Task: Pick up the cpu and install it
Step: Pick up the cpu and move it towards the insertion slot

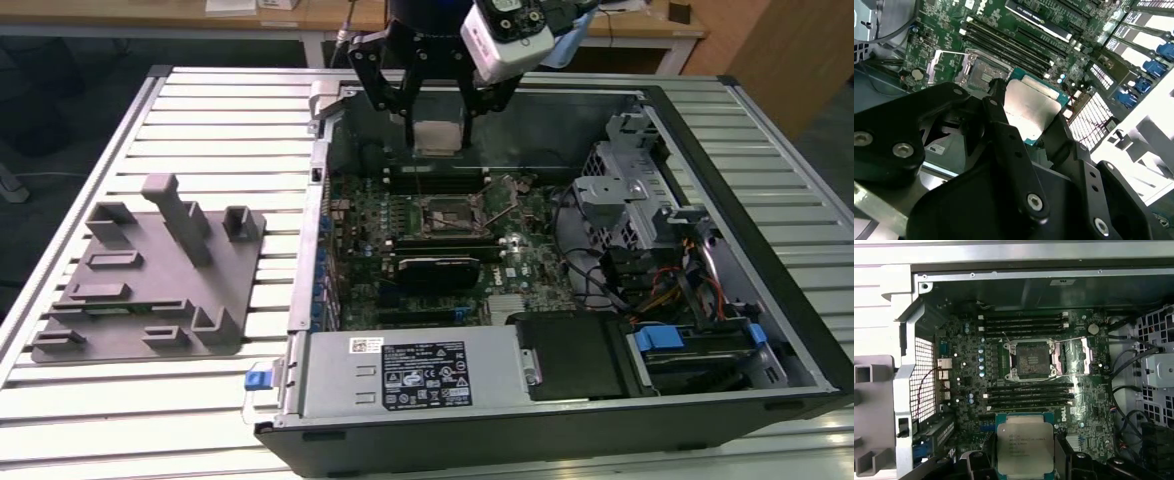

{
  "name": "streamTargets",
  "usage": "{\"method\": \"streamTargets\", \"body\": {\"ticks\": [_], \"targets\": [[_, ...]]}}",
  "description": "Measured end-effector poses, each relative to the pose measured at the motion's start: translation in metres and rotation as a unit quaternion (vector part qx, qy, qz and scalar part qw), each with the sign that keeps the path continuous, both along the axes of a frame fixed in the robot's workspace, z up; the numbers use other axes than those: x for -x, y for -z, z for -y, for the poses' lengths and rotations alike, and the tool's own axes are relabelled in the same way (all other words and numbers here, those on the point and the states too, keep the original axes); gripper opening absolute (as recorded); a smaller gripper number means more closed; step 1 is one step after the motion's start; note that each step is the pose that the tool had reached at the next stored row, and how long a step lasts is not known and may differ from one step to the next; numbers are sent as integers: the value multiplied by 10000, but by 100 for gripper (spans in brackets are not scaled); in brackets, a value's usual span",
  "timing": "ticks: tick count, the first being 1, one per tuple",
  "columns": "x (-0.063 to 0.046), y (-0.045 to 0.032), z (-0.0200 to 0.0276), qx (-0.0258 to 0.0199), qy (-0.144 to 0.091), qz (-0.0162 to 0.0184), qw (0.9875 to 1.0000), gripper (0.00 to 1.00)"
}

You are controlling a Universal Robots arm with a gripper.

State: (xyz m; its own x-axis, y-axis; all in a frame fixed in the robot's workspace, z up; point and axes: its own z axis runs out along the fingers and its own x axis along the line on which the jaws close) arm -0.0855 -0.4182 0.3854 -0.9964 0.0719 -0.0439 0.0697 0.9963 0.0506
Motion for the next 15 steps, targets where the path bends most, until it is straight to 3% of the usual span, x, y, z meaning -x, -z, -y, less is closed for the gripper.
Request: {"method": "streamTargets", "body": {"ticks": [7,15], "targets": [[-6,16,-5,6,0,-3,10000,55],[-38,138,-60,26,0,-25,10000,55]]}}
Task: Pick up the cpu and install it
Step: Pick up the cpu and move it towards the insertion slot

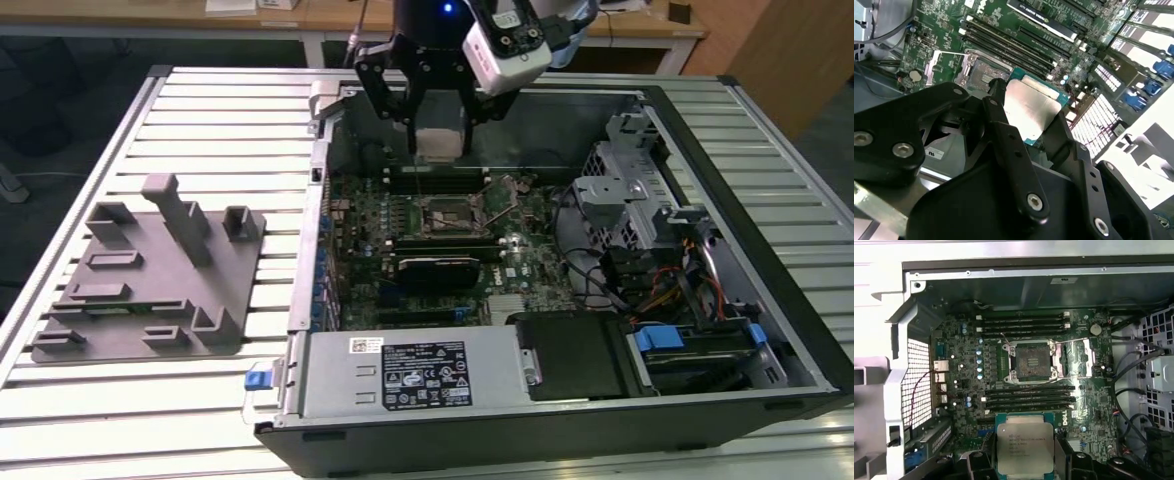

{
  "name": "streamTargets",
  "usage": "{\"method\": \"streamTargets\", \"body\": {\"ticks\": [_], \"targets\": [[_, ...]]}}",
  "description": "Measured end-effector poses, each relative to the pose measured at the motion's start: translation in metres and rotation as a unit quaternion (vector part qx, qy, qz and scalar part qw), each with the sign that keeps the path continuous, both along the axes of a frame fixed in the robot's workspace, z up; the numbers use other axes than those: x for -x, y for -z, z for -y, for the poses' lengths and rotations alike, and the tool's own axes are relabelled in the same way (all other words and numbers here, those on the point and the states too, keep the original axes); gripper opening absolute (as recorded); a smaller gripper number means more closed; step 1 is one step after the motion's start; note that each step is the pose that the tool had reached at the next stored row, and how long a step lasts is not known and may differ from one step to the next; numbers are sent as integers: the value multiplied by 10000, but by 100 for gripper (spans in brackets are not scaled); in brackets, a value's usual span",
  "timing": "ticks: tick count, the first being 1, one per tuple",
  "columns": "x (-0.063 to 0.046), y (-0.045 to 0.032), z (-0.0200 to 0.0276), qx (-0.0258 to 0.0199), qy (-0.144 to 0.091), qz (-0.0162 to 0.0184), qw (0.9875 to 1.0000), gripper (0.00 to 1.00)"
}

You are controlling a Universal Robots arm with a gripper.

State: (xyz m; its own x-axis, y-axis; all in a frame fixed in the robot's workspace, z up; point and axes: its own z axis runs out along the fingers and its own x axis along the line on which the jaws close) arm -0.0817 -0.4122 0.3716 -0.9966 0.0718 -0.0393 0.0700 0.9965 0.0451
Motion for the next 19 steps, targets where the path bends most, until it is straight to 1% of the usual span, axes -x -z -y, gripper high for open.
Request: {"method": "streamTargets", "body": {"ticks": [6,9,12,19], "targets": [[-37,90,-77,20,0,-55,10000,55],[-52,133,-116,19,0,-73,10000,55],[-64,175,-143,20,-1,-81,10000,55],[-88,274,-186,20,-1,-84,10000,55]]}}
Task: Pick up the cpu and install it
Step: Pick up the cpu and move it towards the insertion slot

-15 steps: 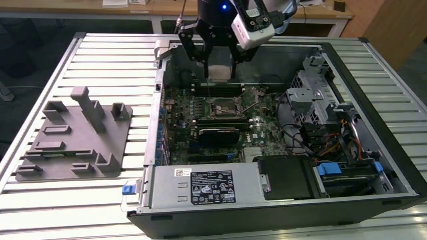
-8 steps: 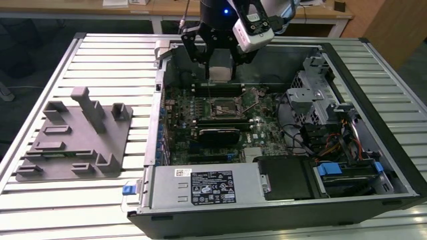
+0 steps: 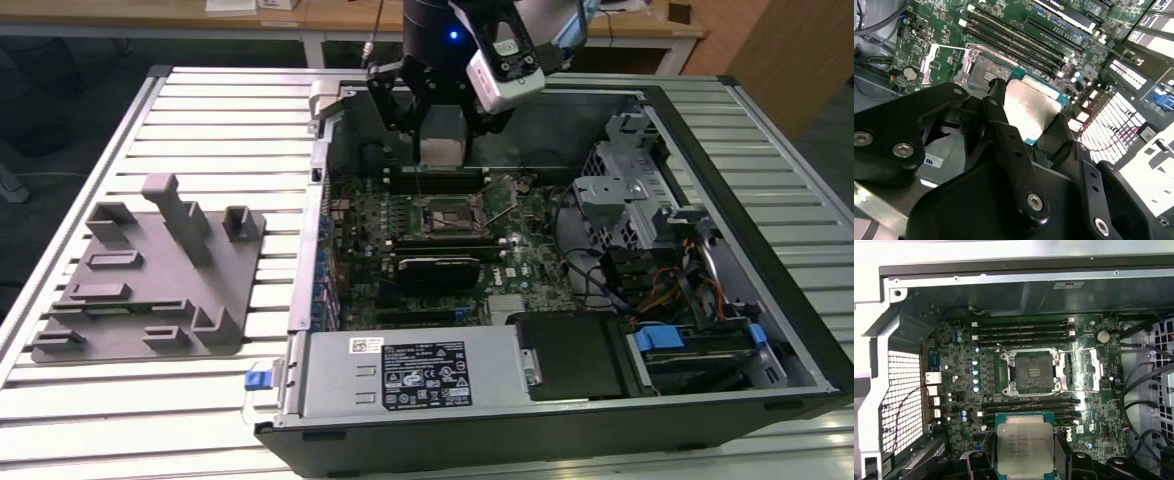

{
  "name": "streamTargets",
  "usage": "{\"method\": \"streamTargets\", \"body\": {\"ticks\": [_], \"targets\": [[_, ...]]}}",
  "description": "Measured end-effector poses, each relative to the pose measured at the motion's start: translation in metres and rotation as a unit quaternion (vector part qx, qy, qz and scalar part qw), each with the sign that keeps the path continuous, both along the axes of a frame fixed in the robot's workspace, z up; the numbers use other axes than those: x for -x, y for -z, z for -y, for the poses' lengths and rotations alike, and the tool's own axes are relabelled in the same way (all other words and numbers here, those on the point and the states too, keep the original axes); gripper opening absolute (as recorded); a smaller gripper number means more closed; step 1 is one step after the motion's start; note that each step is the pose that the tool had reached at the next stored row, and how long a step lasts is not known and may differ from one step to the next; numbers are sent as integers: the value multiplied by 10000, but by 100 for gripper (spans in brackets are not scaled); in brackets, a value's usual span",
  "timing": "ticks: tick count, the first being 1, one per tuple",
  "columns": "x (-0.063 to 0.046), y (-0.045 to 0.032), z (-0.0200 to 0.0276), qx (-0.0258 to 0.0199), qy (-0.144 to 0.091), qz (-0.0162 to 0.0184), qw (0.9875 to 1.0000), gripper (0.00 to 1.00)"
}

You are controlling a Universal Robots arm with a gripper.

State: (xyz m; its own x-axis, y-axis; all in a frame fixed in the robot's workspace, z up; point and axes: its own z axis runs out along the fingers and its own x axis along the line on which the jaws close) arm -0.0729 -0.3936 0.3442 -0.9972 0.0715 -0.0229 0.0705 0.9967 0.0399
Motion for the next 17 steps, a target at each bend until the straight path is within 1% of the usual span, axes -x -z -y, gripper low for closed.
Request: {"method": "streamTargets", "body": {"ticks": [10,17], "targets": [[-43,155,-42,-1,0,0,10000,55],[-77,240,-99,-1,0,0,10000,55]]}}
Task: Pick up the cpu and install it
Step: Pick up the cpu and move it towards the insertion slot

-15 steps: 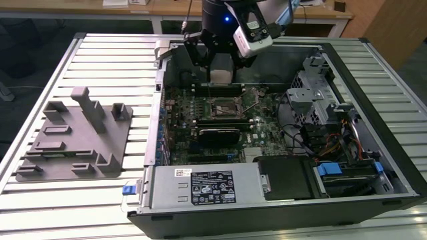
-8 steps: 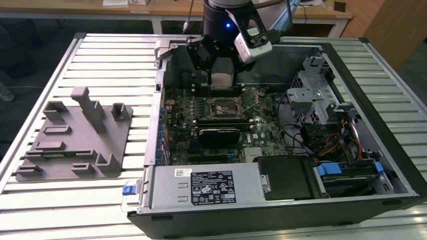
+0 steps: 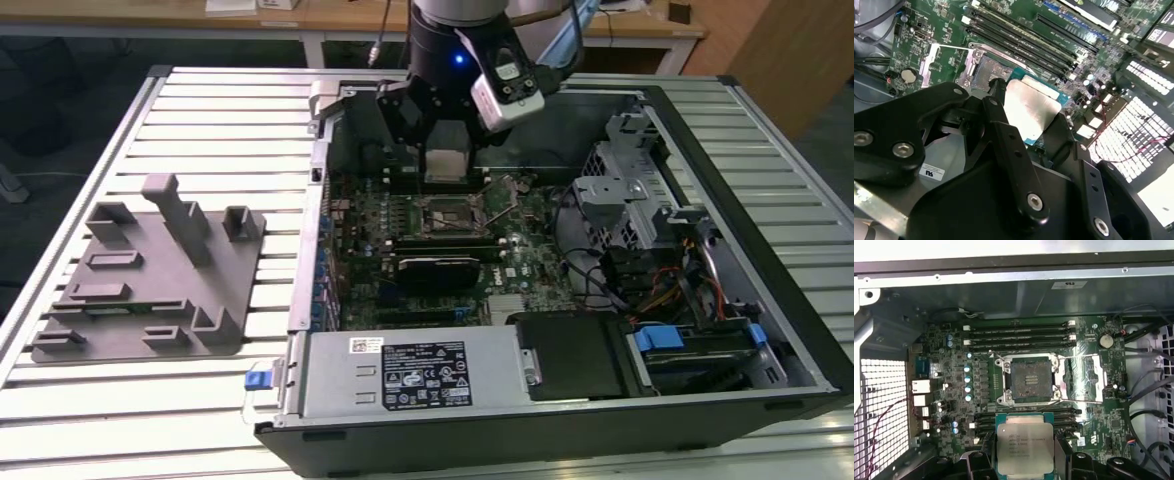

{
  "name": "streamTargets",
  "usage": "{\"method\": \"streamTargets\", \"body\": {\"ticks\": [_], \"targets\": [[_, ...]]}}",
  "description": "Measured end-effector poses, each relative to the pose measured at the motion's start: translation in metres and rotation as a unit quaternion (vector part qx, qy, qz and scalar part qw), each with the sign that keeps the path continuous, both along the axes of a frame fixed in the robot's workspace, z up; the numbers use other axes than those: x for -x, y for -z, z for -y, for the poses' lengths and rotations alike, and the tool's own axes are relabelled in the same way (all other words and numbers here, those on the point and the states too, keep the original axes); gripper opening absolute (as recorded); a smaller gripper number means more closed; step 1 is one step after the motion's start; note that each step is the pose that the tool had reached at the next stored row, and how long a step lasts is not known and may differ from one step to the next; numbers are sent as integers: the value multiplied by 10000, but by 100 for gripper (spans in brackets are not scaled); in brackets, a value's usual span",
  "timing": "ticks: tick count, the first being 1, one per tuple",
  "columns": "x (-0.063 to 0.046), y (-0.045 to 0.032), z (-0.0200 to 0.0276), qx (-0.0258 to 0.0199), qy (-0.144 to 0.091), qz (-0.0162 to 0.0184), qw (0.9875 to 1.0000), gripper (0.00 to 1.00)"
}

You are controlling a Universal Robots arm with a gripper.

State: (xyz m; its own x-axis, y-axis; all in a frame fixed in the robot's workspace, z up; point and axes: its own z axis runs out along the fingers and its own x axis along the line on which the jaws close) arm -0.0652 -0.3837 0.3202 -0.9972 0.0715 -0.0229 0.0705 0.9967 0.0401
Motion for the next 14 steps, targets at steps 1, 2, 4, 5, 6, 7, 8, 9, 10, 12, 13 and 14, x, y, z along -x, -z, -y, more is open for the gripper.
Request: {"method": "streamTargets", "body": {"ticks": [1,2,4,5,6,7,8,9,10,12,13,14], "targets": [[-5,11,-9,0,0,0,10000,55],[-10,24,-16,0,0,0,10000,55],[-14,45,-27,-1,1,0,10000,55],[-15,54,-30,-1,0,1,10000,55],[-16,62,-33,-1,0,0,10000,55],[-16,69,-35,-3,0,0,10000,55],[-16,77,-39,-7,-1,1,10000,55],[-16,86,-43,-11,-3,3,10000,55],[-16,98,-50,-14,-5,5,10000,55],[-17,119,-64,-16,-12,11,10000,55],[-18,128,-71,-18,-14,13,10000,55],[-19,137,-79,-20,-16,14,10000,55]]}}
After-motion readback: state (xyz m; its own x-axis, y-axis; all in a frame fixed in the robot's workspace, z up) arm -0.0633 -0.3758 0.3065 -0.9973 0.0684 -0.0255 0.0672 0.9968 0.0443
